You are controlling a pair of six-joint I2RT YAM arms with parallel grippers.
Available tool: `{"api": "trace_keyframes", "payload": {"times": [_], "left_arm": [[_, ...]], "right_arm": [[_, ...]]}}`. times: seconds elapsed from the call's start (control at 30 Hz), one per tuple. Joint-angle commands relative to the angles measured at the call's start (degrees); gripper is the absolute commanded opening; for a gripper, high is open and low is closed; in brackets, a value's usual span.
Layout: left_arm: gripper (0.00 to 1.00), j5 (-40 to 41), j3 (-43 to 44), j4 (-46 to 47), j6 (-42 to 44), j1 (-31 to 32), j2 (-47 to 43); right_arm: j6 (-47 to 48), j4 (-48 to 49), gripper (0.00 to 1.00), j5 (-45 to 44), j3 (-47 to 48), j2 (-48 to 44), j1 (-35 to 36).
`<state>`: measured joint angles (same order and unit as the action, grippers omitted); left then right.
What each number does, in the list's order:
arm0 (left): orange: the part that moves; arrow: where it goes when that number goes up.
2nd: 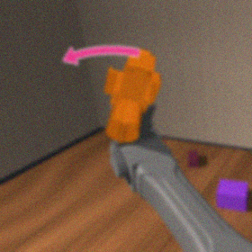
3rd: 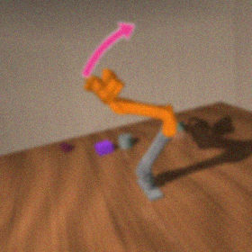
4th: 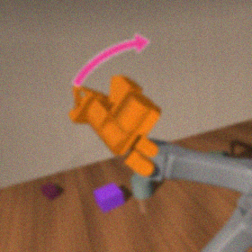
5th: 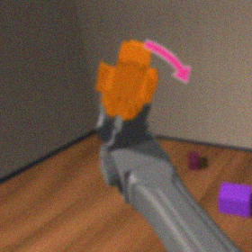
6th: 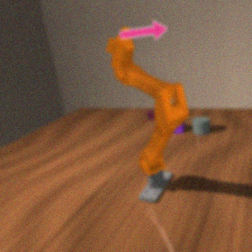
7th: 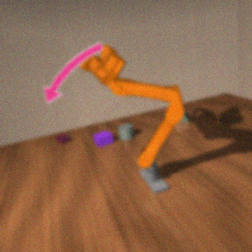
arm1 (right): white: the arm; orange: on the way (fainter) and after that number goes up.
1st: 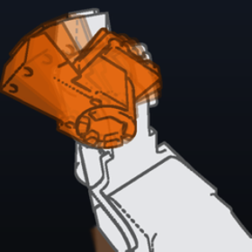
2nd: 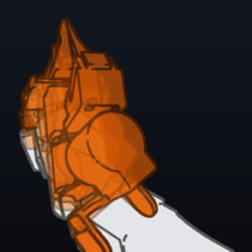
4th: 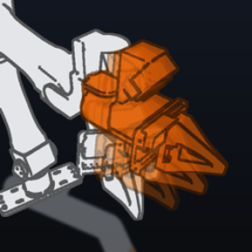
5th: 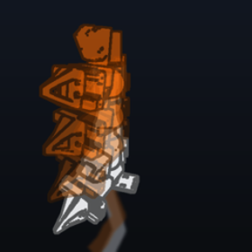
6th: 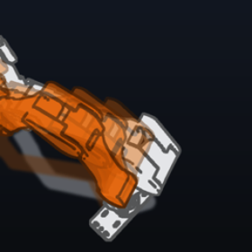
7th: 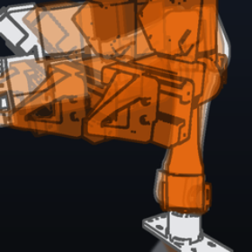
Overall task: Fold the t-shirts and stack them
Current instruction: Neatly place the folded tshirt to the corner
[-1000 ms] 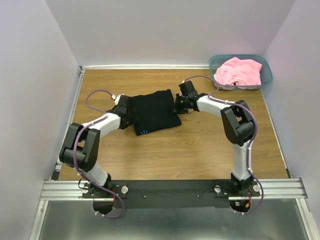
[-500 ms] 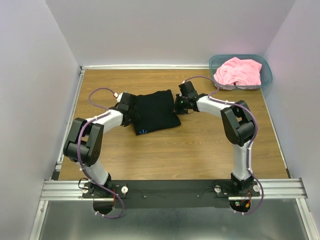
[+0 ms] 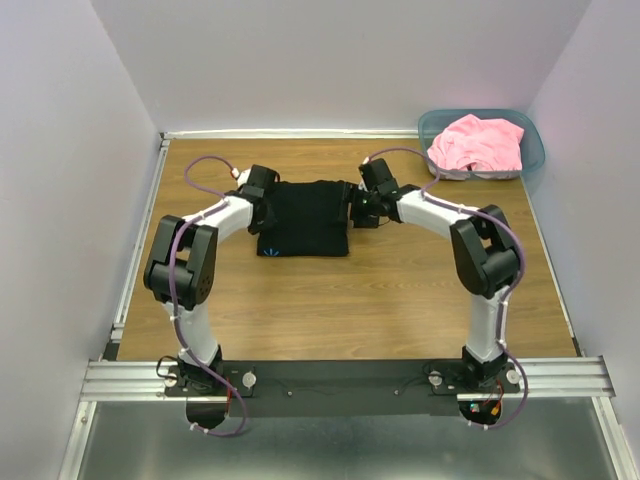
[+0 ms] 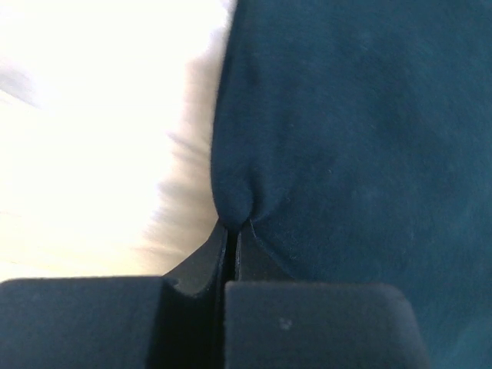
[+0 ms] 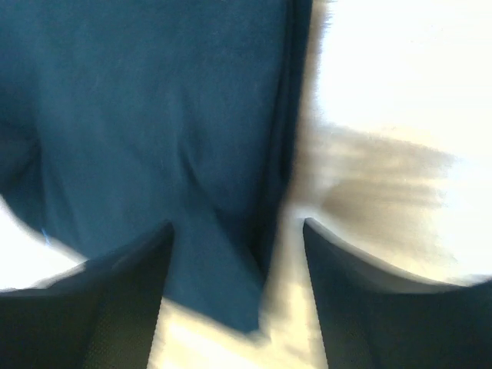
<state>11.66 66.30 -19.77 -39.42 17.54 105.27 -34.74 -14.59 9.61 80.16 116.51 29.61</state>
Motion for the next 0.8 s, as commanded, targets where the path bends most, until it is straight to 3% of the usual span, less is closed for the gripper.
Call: {"api": "trace_keyframes", "payload": {"times": [0.0,0.13,0.3,0.4,0.5,0.7,0.77], "left_arm": [[0.0,12.83,7.23,-6.68,5.48,-4.78,3.79],[0.0,19.79,14.54,-6.52,12.59,-9.52,7.57],[0.0,27.88,27.72,-6.77,20.51,-14.89,15.74],[0.0,25.62,36.31,-7.12,22.1,-19.46,21.09],[0.0,24.9,41.87,-6.69,22.98,-22.63,25.66],[0.0,26.74,62.24,-10.46,25.0,-25.89,36.65],[0.0,27.71,63.42,-8.29,26.49,-26.94,37.54]], "right_arm": [[3.35,-5.25,0.85,-2.13,-2.28,-9.53,0.72],[6.08,-11.22,1.0,-4.15,-5.27,-18.66,0.8],[8.46,-20.19,1.0,-7.49,-7.82,-30.45,0.8],[7.59,-22.23,1.0,-7.59,-9.76,-34.93,0.8],[6.27,-22.68,1.0,-7.06,-11.6,-36.96,0.8],[4.6,-23.47,1.0,-6.27,-11.78,-37.93,0.72],[3.81,-23.73,1.0,-6.35,-12.13,-38.28,0.8]]}}
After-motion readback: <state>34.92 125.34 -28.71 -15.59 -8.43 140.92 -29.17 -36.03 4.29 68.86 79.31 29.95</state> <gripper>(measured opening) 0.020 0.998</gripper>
